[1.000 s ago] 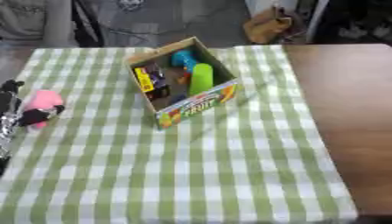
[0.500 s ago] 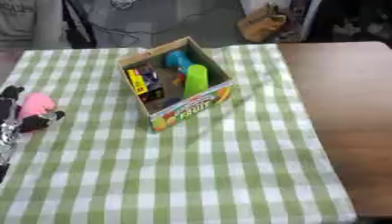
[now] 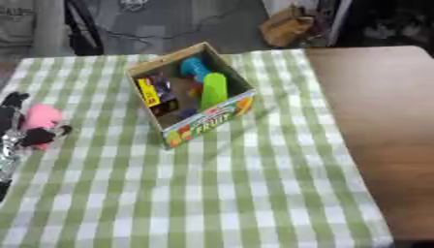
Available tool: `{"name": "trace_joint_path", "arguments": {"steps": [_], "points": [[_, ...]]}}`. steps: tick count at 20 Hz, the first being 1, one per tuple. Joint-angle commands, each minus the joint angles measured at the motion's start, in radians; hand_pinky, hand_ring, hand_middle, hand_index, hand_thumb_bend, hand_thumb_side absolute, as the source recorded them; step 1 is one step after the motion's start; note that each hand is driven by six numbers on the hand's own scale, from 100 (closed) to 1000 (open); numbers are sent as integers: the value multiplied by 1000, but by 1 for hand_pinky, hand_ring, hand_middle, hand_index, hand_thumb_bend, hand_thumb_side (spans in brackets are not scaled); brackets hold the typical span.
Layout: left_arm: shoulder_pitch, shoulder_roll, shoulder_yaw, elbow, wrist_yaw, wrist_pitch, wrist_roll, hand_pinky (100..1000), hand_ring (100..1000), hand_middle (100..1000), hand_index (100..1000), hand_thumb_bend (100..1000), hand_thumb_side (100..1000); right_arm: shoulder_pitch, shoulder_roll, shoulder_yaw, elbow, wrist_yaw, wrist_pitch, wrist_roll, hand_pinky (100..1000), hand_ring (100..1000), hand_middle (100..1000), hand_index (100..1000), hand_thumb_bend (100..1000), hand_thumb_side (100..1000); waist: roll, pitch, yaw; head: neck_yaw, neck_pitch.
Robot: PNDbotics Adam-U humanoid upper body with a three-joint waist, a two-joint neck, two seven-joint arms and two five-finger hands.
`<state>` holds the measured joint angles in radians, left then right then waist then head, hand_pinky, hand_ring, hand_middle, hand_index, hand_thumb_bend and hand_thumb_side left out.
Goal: Pick up objects on the table and place them in the box.
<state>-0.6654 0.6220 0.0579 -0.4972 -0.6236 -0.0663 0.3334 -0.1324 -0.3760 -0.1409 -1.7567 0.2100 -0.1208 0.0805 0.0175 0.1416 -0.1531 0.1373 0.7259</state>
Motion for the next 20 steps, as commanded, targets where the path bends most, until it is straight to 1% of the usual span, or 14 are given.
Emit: {"name": "trace_joint_path", "arguments": {"steps": [1,3,6,9,11,12,13,14,16,19,20], "points": [[-11,20,1,-4,1,13,-3,380,433,719,819,351,100,-15,-29,-3,-17,-5,-2,3,593,745,805,820,100,719,8,6,1,1,-11],[-12,19,1,-5,16,14,-3,315,367,685,781,112,100,-15,-28,-4,-16,-5,-2,3,593,745,805,821,100,719,8,5,3,1,-11],[-11,17,-1,-1,41,10,-18,297,326,652,758,100,100,-15,-28,-3,-16,-5,-2,4,594,746,805,821,100,719,7,3,6,1,-10],[-11,16,-2,-1,65,2,-33,288,309,642,745,100,100,-15,-28,-3,-16,-5,-3,4,594,746,806,821,100,719,4,2,8,1,-10],[-9,18,-2,-8,82,-3,-40,256,275,628,738,100,110,-15,-27,-4,-15,-5,-3,4,594,746,806,821,100,719,3,1,9,0,-10],[-8,20,-1,-16,91,-4,-44,237,256,624,737,100,123,-15,-26,-4,-15,-5,-3,4,594,746,805,821,100,719,2,0,10,-1,-10],[-6,22,-1,-24,99,-3,-47,237,256,624,737,100,123,-15,-26,-4,-15,-5,-3,4,594,746,805,821,100,719,2,0,11,-2,-10],[-5,24,1,-34,109,-2,-49,216,229,617,733,100,146,-15,-26,-4,-15,-5,-3,4,594,746,806,821,100,720,2,0,12,-2,-10],[-1,30,1,-60,126,4,-54,207,219,616,732,100,168,-15,-26,-4,-15,-5,-3,4,594,746,806,821,100,719,2,-1,14,-1,-8],[10,40,5,-118,164,15,-81,207,219,617,734,100,171,-15,-26,-5,-15,-5,-3,4,595,746,806,821,100,720,2,-3,17,0,-6],[14,46,5,-139,175,19,-94,205,218,617,735,100,175,-15,-26,-5,-15,-5,-3,4,595,747,806,821,100,720,2,-4,18,10,-6]]}}
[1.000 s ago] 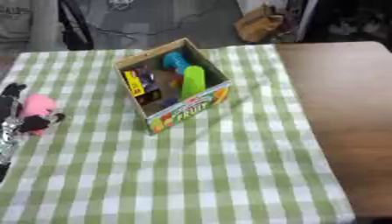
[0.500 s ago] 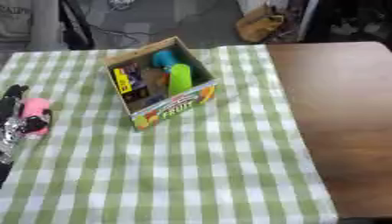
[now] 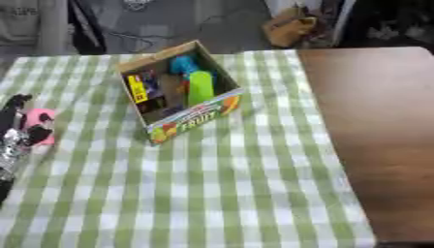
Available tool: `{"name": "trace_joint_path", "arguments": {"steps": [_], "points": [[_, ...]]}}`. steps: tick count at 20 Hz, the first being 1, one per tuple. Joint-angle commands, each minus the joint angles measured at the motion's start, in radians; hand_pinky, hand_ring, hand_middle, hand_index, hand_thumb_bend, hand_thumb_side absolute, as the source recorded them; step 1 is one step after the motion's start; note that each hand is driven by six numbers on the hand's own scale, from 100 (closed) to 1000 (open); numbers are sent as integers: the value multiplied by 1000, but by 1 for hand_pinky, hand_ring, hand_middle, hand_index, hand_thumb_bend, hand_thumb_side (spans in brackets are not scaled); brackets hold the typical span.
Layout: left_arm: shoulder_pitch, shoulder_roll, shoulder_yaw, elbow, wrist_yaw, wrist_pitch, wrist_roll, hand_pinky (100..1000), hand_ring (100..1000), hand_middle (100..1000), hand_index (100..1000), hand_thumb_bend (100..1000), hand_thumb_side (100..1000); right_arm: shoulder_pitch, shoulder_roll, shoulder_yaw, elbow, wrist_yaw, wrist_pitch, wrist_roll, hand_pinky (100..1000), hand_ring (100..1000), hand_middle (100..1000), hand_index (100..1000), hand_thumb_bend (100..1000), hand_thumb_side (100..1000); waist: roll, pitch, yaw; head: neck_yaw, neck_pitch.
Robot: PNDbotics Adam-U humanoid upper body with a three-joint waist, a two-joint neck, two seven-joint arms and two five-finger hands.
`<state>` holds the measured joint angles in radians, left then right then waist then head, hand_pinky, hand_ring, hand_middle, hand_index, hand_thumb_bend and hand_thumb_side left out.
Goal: Pick up objects on the table and place them in the box.
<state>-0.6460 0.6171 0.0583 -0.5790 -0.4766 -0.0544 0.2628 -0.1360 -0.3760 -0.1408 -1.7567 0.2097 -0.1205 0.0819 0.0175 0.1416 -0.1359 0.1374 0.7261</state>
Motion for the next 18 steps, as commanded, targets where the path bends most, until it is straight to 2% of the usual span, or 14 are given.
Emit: {"name": "trace_joint_path", "arguments": {"steps": [1,7,14,18], "points": [[-1,55,6,-79,38,13,-36,205,218,617,735,100,175,-12,-26,-5,-15,-5,-3,3,595,747,806,821,100,720,2,-5,1,17,-6],[6,93,3,-202,35,45,-99,204,216,616,729,100,164,-9,-24,-7,-15,-5,-3,2,595,747,806,821,100,720,3,-14,6,50,7],[-2,140,-5,-331,-58,62,-177,217,224,620,723,100,139,-4,-25,-9,-14,-4,-3,1,596,748,806,821,100,720,7,-21,7,49,18],[-17,152,-12,-389,-67,57,-205,218,225,621,723,100,141,-3,-25,-9,-14,-4,-3,1,596,748,807,821,100,720,11,-24,6,48,20]]}}
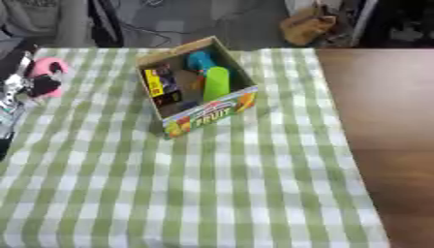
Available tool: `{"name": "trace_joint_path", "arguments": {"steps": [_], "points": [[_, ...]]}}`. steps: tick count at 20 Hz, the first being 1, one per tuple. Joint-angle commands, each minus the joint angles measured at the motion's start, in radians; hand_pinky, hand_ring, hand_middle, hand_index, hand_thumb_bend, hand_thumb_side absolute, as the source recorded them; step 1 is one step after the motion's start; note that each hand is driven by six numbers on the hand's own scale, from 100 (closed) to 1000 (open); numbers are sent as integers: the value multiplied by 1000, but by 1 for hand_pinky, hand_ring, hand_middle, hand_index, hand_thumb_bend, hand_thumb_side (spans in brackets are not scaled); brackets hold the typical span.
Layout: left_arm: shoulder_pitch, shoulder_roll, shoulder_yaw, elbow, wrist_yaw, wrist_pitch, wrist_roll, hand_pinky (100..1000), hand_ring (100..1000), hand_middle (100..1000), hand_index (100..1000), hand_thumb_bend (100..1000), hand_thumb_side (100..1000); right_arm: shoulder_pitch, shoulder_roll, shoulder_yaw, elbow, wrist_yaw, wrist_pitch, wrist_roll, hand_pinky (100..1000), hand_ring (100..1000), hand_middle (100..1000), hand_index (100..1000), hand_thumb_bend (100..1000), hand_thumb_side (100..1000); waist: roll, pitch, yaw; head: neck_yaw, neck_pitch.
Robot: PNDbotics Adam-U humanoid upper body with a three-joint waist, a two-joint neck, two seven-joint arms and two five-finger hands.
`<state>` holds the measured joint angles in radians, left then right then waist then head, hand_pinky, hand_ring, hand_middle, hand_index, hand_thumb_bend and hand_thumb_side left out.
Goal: Pick up objects on the table and place them in the box.
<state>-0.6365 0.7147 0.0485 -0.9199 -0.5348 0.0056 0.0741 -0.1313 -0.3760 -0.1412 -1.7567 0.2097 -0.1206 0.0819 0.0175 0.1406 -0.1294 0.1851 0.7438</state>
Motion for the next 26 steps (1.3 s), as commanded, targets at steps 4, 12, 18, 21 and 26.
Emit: {"name": "trace_joint_path", "arguments": {"steps": [4,12,18,21,26], "points": [[-52,53,-17,-90,1,-10,-37,216,224,621,724,100,149,-7,-26,-8,-14,-4,-3,2,596,748,806,821,100,721,13,-26,-2,5,3],[-203,-46,-98,-90,-6,-54,-77,222,230,626,726,100,157,-6,-23,-2,-13,-7,-5,9,598,749,807,822,100,721,11,-34,-7,17,5],[-278,-172,-136,3,-107,-121,-55,232,239,636,728,100,149,-5,-20,3,-12,-11,-7,15,598,749,807,822,100,722,8,-37,-18,27,4],[-283,-210,-156,22,-166,-161,-51,248,253,645,727,100,130,-6,-19,4,-11,-13,-8,17,599,749,807,822,100,722,7,-37,-22,28,2],[-282,-258,-170,56,-255,-224,-36,368,428,704,758,291,103,-7,-16,6,-11,-14,-9,20,600,749,807,822,100,723,4,-37,-21,32,-4]]}}
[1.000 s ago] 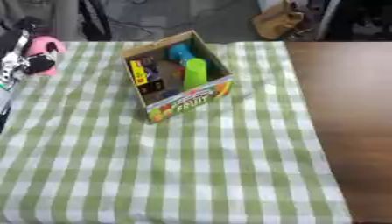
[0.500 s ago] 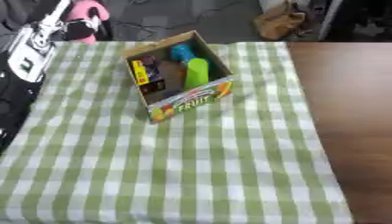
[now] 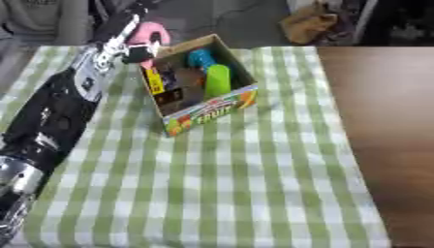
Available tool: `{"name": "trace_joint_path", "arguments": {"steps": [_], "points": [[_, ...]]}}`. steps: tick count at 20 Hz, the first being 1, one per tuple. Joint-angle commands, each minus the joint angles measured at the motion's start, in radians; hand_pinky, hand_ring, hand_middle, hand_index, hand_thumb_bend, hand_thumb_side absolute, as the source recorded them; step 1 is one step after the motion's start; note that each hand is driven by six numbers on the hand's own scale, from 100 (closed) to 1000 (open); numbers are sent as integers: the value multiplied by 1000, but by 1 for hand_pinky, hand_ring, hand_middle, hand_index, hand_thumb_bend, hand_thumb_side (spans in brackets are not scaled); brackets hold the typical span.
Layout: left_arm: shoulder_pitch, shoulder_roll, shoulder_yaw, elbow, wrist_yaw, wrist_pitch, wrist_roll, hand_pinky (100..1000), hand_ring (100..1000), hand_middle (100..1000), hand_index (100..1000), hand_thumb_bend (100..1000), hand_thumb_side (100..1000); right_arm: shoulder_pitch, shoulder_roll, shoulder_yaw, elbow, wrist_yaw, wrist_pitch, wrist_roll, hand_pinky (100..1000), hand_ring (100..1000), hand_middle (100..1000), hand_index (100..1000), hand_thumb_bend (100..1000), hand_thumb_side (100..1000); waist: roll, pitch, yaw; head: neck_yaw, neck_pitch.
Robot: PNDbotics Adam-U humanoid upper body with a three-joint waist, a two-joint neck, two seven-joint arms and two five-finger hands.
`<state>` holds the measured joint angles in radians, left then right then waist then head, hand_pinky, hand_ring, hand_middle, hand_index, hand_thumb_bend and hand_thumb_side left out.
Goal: Pick up objects on the table and place them in the box.
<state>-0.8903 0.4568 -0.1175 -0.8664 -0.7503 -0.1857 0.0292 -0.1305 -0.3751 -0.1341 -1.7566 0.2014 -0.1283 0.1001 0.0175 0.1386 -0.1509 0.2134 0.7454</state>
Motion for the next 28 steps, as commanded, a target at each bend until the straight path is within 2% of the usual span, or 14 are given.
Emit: {"name": "trace_joint_path", "arguments": {"steps": [1,2,3,5,6,7,10,11,16,20,21,24,25,28], "points": [[-27,-7,-9,5,-57,-51,10,516,592,757,787,662,306,-8,-16,-1,-11,-6,-2,3,600,749,807,822,100,723,4,-35,0,6,-7],[-26,-12,-11,7,-75,-67,11,528,606,761,788,676,317,-8,-16,-1,-11,-7,-2,3,600,749,807,822,100,723,4,-35,1,7,-7],[-24,-18,-15,7,-95,-83,12,626,728,812,812,919,479,-8,-16,-1,-11,-7,-2,3,600,750,807,822,100,723,3,-35,1,9,-8],[-21,-28,-17,9,-139,-103,17,666,786,848,828,998,547,-8,-15,-1,-11,-7,-2,4,600,750,807,822,100,724,3,-36,2,11,-8],[-21,-34,-16,10,-157,-109,21,666,786,848,828,998,547,-8,-15,-1,-11,-7,-2,4,600,750,807,822,100,724,3,-36,3,12,-8],[-21,-39,-17,11,-173,-114,26,713,840,886,852,1000,617,-8,-15,0,-11,-7,-2,4,601,750,807,823,100,724,2,-36,4,13,-8],[-19,-54,-22,8,-218,-131,39,743,857,897,860,1000,681,-8,-14,0,-11,-8,-3,5,601,750,808,823,100,724,1,-37,7,16,-8],[-18,-58,-23,6,-230,-136,42,783,872,908,873,1000,756,-8,-13,0,-11,-8,-3,5,601,751,808,823,100,724,0,-37,7,18,-8],[-15,-70,-36,-28,-247,-163,57,802,881,918,885,1000,785,-8,-12,0,-11,-8,-3,6,602,751,808,823,100,725,-3,-37,12,23,-6],[-3,-58,-46,-77,-219,-172,52,799,879,917,885,1000,763,-7,-12,-1,-11,-7,-3,5,602,752,808,823,100,725,-4,-37,18,23,-6],[2,-53,-47,-93,-209,-173,49,775,854,896,879,1000,723,-7,-11,-1,-11,-7,-3,5,603,752,808,823,100,726,-5,-37,19,22,-6],[73,-6,-35,-232,-89,-172,71,728,819,869,866,1000,688,-4,-10,-8,-12,-5,-2,-1,603,752,808,823,100,726,-6,-36,29,12,-8],[99,11,-30,-283,-37,-160,70,675,780,847,856,1000,667,-3,-11,-9,-12,-5,-1,-2,603,752,808,824,100,726,-5,-36,31,10,-8],[227,70,32,-475,181,-102,69,636,756,832,852,966,662,-2,-9,-13,-13,-3,0,-6,603,752,808,824,100,727,-5,-36,42,5,-1]]}}
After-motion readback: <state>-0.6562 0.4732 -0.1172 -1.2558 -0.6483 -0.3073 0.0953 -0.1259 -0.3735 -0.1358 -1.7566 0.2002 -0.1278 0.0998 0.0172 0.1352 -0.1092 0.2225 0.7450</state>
